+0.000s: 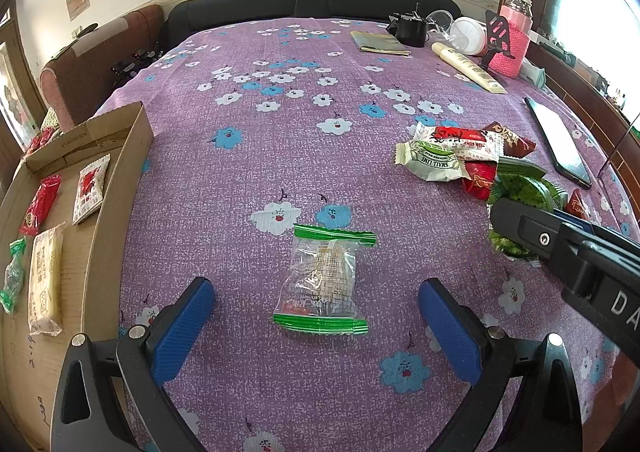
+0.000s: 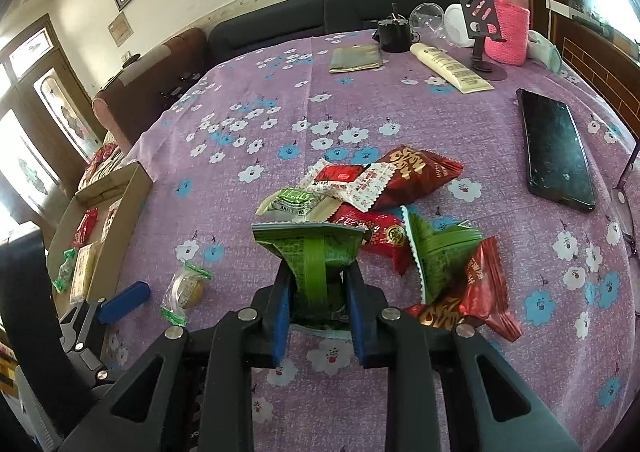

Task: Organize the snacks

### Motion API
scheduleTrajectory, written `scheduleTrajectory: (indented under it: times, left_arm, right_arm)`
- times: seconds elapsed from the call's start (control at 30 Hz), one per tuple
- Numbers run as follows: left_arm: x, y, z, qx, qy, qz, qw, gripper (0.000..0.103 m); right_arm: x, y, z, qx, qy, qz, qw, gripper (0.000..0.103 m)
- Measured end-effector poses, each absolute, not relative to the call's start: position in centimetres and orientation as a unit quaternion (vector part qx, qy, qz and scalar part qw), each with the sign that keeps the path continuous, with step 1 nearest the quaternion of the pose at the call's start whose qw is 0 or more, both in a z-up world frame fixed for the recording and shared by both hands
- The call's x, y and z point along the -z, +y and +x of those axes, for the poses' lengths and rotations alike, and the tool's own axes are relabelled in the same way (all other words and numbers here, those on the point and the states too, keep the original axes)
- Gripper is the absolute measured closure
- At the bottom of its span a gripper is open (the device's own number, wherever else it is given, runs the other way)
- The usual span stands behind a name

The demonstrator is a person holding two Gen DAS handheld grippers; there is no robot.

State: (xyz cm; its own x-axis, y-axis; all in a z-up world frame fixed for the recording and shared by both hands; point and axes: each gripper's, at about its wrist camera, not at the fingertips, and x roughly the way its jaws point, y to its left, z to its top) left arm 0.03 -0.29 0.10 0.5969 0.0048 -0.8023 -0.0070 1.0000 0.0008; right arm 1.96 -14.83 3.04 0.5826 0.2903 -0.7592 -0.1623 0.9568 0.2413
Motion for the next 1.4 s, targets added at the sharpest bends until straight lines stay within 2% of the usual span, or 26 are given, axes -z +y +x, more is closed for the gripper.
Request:
scheduleTrajectory:
  times: [0.23, 0.3, 0.37, 0.53, 0.57, 0.67, 0.97, 1.1, 1.13, 1.17, 1.2, 1.23, 1.27, 1.4]
  left_arm:
    - [-0.2, 0.0, -0.1, 0.005, 0.447, -0.006, 0.894, 0.0]
    - [-0.3, 0.3, -0.2, 0.001, 0.442, -0.012, 0.897, 0.005]
    - [-0.4, 0.5, -0.4, -0.005, 0.438, -0.009, 0.899, 0.016]
    - [-0.6, 0.4, -0.5, -0.001, 0.43, -0.007, 0.903, 0.033]
    - [-0.7, 0.4, -0.6, 0.0, 0.429, -0.007, 0.903, 0.042]
    - [-0.8, 0.3, -0.7, 0.008, 0.424, -0.004, 0.905, 0.062]
    - [-1.0, -1.3, -1.8, 0.033, 0.435, 0.013, 0.9, 0.063]
    - [-1.0, -2.3, -2.8, 0.028, 0.435, 0.018, 0.9, 0.063]
    - [-0.9, -2.3, -2.9, 0.024, 0.431, 0.015, 0.902, 0.058]
    - [-0.9, -2.3, -2.9, 0.015, 0.43, 0.017, 0.902, 0.043]
    - [-0.8, -2.0, -2.8, 0.0, 0.432, 0.016, 0.902, 0.032]
    - [-0.6, -1.6, -2.6, -0.009, 0.437, 0.009, 0.9, 0.01]
    - [-0.2, -1.0, -2.2, -0.017, 0.449, -0.003, 0.893, 0.0]
    - [0.0, -0.5, -2.1, -0.018, 0.452, -0.011, 0.892, 0.0]
  right_arm:
    - [-3.2, -15.0, 2.0, -0.126, 0.437, 0.075, 0.887, 0.079]
    - [-3.3, -15.1, 2.0, -0.125, 0.435, 0.078, 0.888, 0.079]
    - [-3.3, -15.2, 1.9, -0.124, 0.434, 0.08, 0.889, 0.079]
    - [-3.5, -15.3, 1.8, -0.126, 0.432, 0.082, 0.89, 0.079]
    - [-3.6, -15.2, 1.8, -0.126, 0.431, 0.081, 0.89, 0.079]
    - [-3.6, -15.1, 1.7, -0.128, 0.431, 0.079, 0.89, 0.079]
    - [-3.4, -14.7, 1.7, -0.136, 0.435, 0.069, 0.888, 0.08]
    - [-3.0, -14.4, 1.8, -0.14, 0.442, 0.06, 0.884, 0.08]
    - [-2.8, -14.3, 1.8, -0.14, 0.444, 0.059, 0.883, 0.08]
    - [-2.7, -14.3, 1.9, -0.139, 0.447, 0.059, 0.882, 0.08]
    - [-2.5, -14.3, 2.0, -0.139, 0.45, 0.057, 0.881, 0.08]
    - [-2.3, -14.3, 2.0, -0.138, 0.452, 0.057, 0.88, 0.08]
    - [-2.3, -14.3, 2.0, -0.137, 0.453, 0.057, 0.879, 0.08]
    - [-2.1, -14.2, 2.0, -0.137, 0.455, 0.055, 0.878, 0.08]
